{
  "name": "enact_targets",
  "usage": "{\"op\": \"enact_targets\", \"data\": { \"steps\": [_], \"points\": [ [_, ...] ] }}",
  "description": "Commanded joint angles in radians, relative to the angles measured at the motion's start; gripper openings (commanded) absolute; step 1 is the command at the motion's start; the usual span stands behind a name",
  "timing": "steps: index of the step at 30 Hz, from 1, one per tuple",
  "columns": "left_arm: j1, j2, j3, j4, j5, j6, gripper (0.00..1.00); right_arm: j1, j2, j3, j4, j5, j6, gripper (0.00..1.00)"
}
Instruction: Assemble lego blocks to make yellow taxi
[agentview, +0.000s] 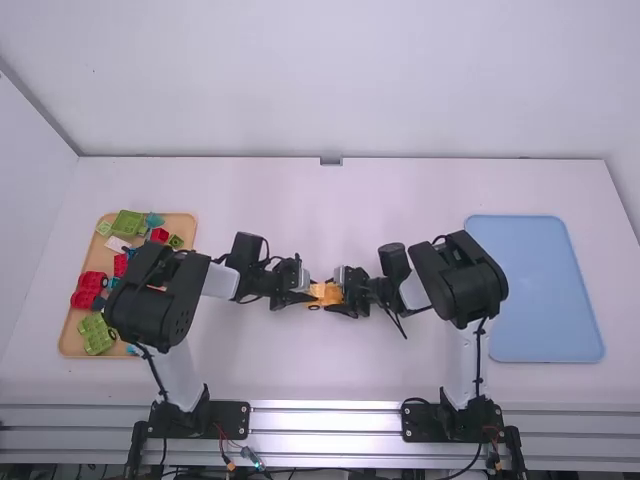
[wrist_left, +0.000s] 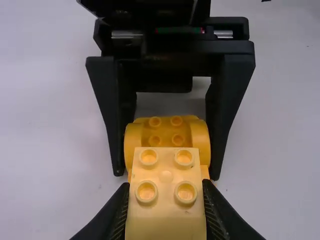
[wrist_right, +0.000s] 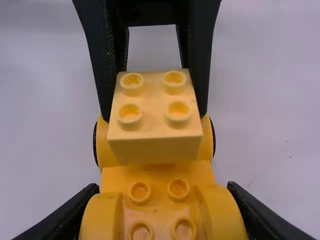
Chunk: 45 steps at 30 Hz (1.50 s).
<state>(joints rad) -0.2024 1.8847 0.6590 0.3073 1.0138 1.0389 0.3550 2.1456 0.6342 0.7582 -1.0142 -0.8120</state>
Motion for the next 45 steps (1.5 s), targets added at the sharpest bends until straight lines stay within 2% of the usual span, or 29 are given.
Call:
{"op": "enact_targets", "data": {
  "steps": [1,17,26,28,30,37,42,45],
  "points": [
    [-0.003,0.016,0.002,-0.005,0.031,-0.003,0.02,-0.002,0.014,-0.005,-0.003,-0.011,0.003,0.53],
    [0.006,0.015,0.002,-0.003,-0.08,-0.04,0.02,-0.002,0.014,-0.006,-0.003,-0.01,0.004,0.52],
    [0.005,0.015,0.002,-0.011,-0.089,-0.047,0.02,-0.002,0.014,-0.006,-0.007,0.002,0.004,0.52],
    [0.005,0.015,0.002,-0.011,-0.088,-0.048,0.06,-0.002,0.014,-0.006,-0.006,0.0,0.004,0.52],
    [0.005,0.015,0.002,-0.013,-0.088,-0.047,0.16,-0.002,0.014,-0.006,-0.006,0.001,0.004,0.52],
    [0.006,0.015,0.002,-0.026,-0.081,-0.048,0.4,-0.002,0.014,-0.006,-0.006,0.002,0.004,0.52],
    [0.006,0.015,0.002,-0.029,-0.08,-0.048,0.44,-0.003,0.014,-0.006,-0.006,0.004,0.004,0.52],
    [0.006,0.015,0.002,-0.029,-0.08,-0.048,0.36,-0.003,0.014,-0.006,-0.008,0.018,0.005,0.52]
  ]
}}
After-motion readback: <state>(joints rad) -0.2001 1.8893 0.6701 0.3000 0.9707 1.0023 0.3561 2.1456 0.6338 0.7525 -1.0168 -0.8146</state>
